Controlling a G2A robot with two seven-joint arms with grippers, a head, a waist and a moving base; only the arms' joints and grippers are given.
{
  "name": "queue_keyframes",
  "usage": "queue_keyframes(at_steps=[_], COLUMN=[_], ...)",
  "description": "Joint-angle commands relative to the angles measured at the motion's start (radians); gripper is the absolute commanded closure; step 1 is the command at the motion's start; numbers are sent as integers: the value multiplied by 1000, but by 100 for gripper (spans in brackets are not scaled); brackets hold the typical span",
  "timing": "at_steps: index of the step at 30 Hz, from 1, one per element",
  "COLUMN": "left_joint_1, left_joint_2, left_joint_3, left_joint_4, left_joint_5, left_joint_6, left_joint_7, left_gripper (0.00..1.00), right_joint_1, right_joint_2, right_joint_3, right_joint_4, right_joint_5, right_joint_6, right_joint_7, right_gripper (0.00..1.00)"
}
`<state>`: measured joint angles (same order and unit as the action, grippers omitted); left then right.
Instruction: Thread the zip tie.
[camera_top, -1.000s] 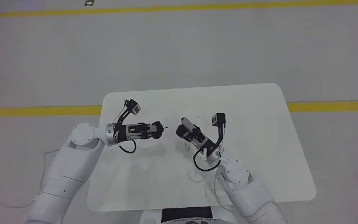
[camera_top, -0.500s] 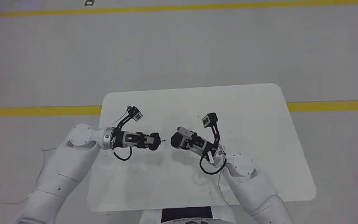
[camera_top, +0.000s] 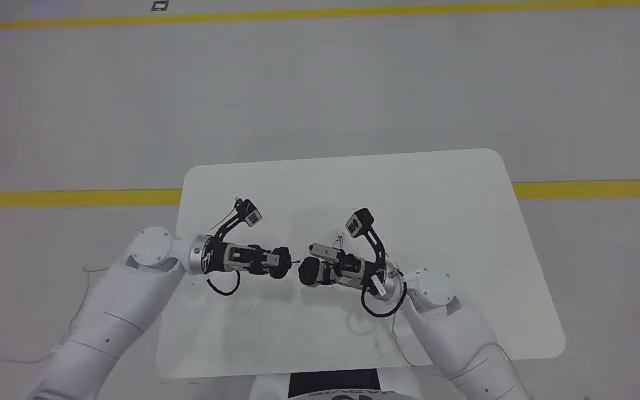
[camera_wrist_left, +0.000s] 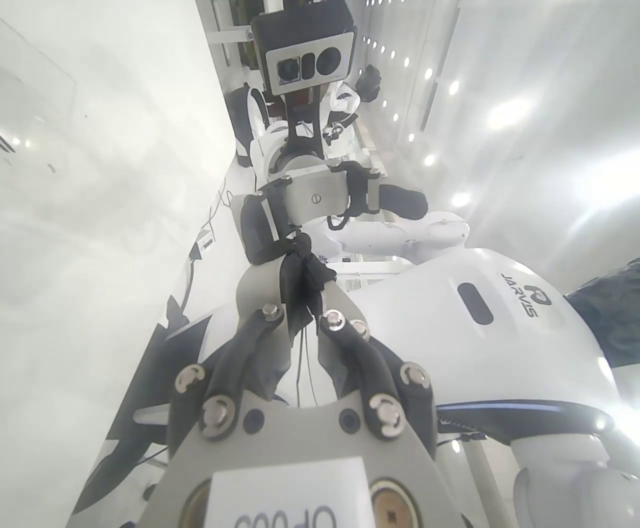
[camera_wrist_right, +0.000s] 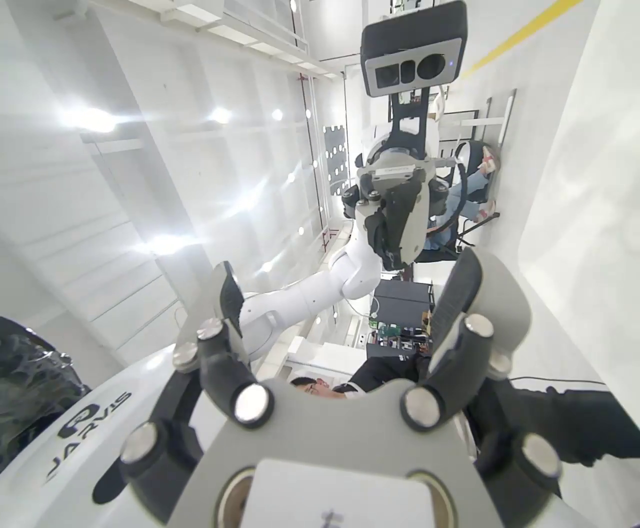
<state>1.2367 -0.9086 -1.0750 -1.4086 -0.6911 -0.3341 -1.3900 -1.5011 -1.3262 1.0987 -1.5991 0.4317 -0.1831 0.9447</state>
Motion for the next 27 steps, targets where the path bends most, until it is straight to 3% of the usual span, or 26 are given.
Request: queue_keyframes(at_steps=[1, 5, 14, 15, 16, 17, 18, 27], left_joint_1=[0, 4, 14, 15, 16, 16, 16, 16], left_joint_2=[0, -1, 2, 2, 3, 3, 3, 3], left_joint_3=[-1, 5, -8, -4, -1, -1, -1, -1], left_joint_4=[0, -19, -4, -5, -7, -7, -7, -7], left_joint_5=[1, 12, -58, -67, -71, -71, -71, -71], left_joint_6=[1, 15, 18, 19, 20, 20, 20, 20], left_joint_7=[0, 28, 0, 0, 0, 0, 0, 0], left_gripper=[100, 100, 100, 100, 100, 100, 100, 100], right_joint_1=[0, -7, -13, -13, -12, -11, -10, 9], right_joint_2=[0, -1, 8, 9, 10, 10, 10, 12], right_joint_3=[0, 1, 7, 6, 3, 1, -2, -32], right_joint_4=[0, -7, 11, 15, 20, 22, 24, 46], right_joint_5=[0, 20, 16, 17, 15, 16, 17, 30], right_joint_6=[0, -32, -98, -102, -103, -104, -105, -120], right_joint_7=[0, -46, -57, -56, -54, -53, -51, -42], right_gripper=[0, 0, 0, 7, 22, 31, 51, 73])
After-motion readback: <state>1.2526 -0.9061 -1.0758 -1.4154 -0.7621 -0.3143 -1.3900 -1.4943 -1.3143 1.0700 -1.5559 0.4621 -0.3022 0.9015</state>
